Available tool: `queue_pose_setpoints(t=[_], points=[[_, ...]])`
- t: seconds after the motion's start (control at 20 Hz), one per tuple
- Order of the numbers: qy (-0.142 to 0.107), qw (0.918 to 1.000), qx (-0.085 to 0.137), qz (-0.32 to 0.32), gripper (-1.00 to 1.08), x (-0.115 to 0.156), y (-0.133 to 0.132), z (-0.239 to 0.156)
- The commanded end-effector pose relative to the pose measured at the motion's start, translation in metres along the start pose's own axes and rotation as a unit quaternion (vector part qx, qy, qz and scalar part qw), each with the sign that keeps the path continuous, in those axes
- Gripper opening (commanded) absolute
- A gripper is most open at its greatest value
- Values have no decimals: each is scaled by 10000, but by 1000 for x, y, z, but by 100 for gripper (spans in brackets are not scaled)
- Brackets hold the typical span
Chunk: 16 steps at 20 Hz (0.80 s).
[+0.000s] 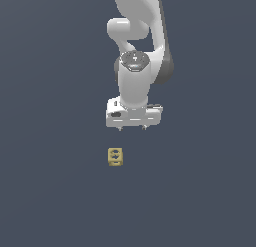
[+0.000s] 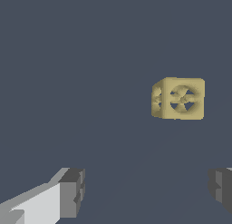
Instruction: Pick up the object and move it to a goal position.
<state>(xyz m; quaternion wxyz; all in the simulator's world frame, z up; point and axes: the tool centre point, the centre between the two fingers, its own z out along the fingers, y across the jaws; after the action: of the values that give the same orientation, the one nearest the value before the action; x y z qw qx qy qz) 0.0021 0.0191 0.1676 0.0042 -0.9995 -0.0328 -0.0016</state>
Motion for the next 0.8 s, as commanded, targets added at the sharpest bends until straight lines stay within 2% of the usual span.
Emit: queue_pose_setpoints(t=[0.0, 0.75], points=[[0, 10000, 0, 0, 100, 0, 0, 0], [-21, 9998, -13, -189, 100, -2, -1, -4]])
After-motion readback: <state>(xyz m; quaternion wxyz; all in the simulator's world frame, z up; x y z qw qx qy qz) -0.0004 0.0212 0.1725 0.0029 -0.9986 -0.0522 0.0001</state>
